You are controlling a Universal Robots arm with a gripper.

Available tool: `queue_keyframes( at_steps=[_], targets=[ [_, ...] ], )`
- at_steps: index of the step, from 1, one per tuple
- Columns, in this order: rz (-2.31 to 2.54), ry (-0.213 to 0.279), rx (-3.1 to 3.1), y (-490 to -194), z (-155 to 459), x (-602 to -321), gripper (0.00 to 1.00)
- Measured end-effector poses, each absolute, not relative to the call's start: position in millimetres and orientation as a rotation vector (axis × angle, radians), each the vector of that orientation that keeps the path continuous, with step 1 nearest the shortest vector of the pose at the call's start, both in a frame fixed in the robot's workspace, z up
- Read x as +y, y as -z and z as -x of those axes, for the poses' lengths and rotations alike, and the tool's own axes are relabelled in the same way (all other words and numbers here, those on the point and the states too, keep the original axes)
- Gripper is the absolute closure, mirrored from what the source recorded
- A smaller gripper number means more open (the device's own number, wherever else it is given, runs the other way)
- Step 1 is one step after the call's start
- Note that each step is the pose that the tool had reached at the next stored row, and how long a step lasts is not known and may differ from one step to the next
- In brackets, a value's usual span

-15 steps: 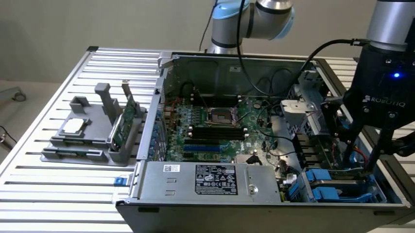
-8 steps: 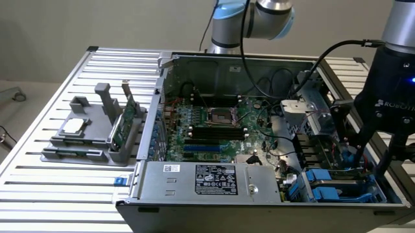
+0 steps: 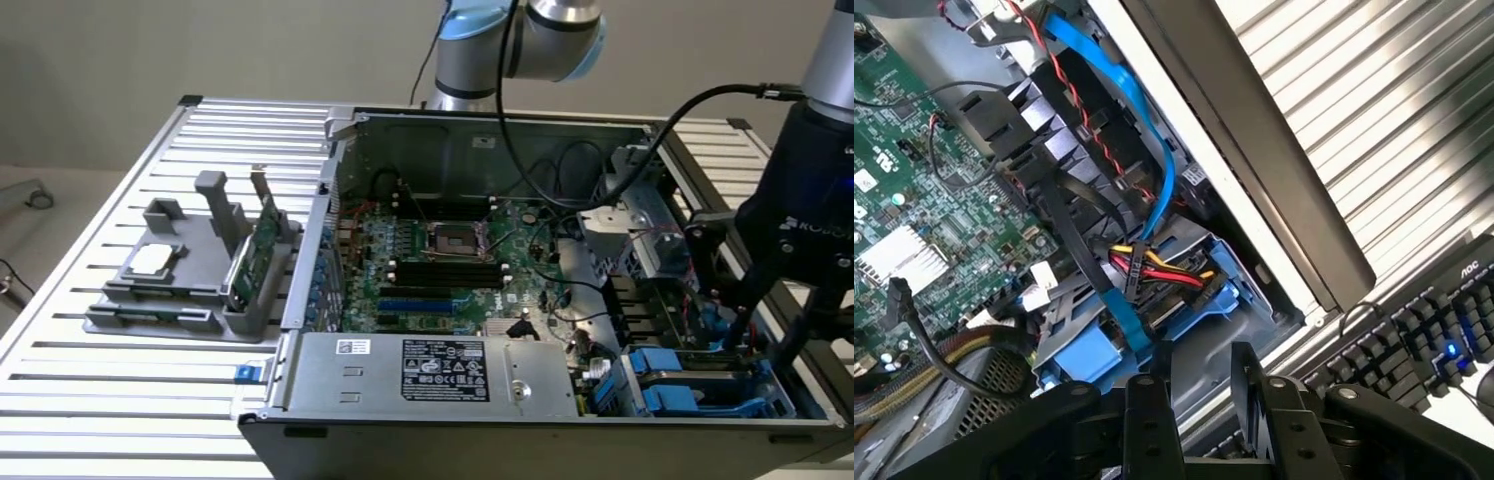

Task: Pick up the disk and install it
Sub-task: 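Insert the second disk wire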

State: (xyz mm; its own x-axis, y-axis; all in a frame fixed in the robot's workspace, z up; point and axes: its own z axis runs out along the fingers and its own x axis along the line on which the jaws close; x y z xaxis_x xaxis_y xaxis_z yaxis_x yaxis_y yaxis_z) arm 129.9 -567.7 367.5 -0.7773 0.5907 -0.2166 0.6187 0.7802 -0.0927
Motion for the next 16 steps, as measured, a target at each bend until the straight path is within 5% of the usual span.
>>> queue_keyframes(
  at_steps=[16],
  targets=[
    [-1.101, 0.153, 2.778, -360.2, -132.9, -569.7, 0.63]
  ],
)
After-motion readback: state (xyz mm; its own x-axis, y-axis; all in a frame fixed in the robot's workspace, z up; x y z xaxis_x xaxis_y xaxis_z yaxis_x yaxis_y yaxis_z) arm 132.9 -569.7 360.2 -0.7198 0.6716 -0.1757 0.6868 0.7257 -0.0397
